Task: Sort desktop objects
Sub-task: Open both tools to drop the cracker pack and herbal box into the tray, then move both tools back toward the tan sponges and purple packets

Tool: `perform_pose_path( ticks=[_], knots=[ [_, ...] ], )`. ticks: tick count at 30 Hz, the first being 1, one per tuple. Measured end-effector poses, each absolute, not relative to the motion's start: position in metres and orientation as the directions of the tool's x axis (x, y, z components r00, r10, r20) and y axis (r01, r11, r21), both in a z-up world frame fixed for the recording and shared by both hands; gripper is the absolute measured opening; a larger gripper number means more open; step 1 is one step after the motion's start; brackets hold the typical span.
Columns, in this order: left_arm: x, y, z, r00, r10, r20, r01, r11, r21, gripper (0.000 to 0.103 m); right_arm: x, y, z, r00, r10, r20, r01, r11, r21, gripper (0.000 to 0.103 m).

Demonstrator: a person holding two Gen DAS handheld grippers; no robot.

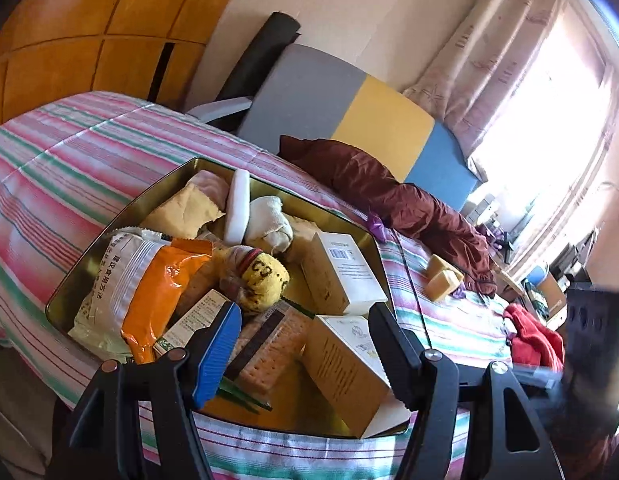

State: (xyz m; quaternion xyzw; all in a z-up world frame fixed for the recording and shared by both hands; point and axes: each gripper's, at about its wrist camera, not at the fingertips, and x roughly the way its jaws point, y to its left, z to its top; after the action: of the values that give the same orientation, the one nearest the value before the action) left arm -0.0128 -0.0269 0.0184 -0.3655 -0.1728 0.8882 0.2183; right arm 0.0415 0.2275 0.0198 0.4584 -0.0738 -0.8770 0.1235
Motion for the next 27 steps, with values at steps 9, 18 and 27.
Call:
perform_pose_path(
  ticks=[9, 18, 27],
  knots=[
    [-0.014, -0.031, 0.024, -0.658, 0.465, -0.592, -0.226, -0.872, -0.434, 0.067, 0.022, 0.196, -0.006, -0.513, -0.246, -0.822, 0.169, -0.968, 0.184, 0.03],
    [-0.017, 0.008, 0.025, -0.604, 0.5, -0.62, -0.285, -0.862, -0.419, 0.067, 0.045, 0.272, 0.027, -0.596, -0.164, -0.786, 0.03, -0.983, 0.183, 0.05],
    [-0.005, 0.09, 0.044, -0.518, 0.566, -0.641, -0.476, -0.813, -0.334, 0.069, 0.042, 0.395, 0.011, -0.517, 0.002, -0.856, -0.233, -0.962, 0.139, 0.05]
  ],
)
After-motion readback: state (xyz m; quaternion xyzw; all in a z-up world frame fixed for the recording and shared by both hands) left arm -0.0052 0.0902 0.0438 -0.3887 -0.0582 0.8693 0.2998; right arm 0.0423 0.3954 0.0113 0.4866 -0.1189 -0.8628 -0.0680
